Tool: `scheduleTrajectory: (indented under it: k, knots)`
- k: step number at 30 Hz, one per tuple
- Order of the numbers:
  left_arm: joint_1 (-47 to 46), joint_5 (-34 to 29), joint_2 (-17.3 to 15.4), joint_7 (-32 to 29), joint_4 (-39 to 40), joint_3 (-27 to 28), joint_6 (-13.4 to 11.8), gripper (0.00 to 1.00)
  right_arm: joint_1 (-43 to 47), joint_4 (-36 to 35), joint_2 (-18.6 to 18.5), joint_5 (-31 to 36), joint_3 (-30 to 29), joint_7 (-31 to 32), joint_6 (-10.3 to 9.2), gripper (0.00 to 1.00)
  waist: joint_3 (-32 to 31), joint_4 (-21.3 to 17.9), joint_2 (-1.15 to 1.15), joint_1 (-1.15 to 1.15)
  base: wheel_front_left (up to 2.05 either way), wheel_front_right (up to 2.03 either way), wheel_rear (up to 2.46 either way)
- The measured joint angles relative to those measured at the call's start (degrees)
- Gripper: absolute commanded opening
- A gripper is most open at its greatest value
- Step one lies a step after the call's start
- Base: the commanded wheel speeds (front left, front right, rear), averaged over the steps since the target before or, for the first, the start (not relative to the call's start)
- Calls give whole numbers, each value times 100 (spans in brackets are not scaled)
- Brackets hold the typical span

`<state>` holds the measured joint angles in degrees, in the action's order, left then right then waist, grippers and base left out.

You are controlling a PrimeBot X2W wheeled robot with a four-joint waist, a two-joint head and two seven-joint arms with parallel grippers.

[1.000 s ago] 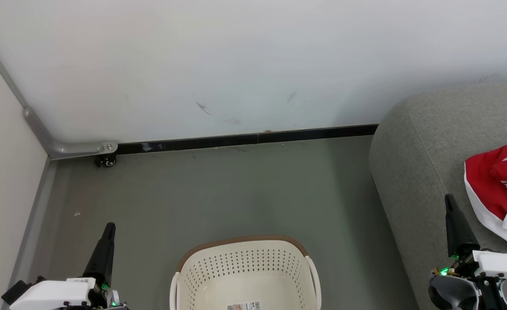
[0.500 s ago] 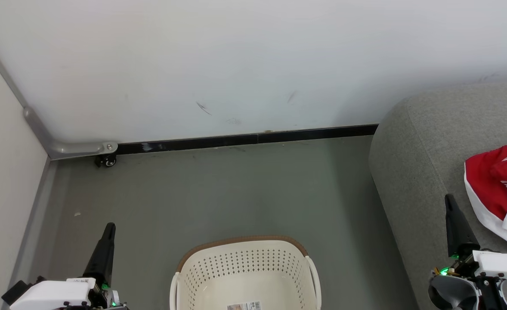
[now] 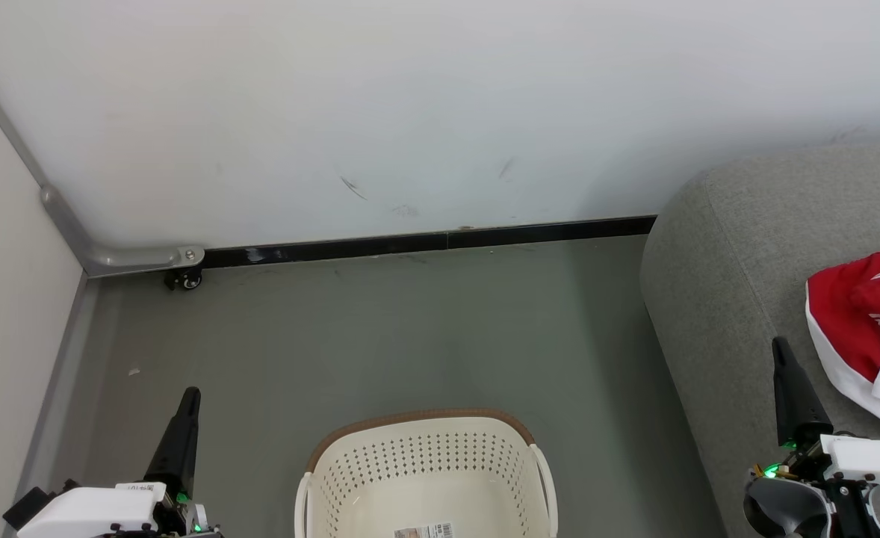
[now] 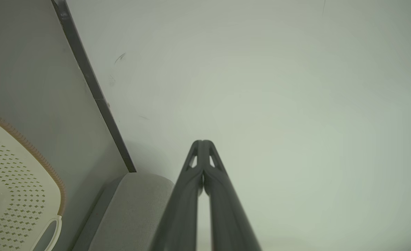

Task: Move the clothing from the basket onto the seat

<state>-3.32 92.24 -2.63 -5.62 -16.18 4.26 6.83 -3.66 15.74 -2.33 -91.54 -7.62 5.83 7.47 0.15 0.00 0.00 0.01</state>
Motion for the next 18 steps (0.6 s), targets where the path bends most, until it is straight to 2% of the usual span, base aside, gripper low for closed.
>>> scheduleTrajectory:
  k: [18]
  knots:
    - [-10,0,1,0,-7,4,0,0,0,0,0,0,-1,25,1,0,0,0,0,0,0,0,0]
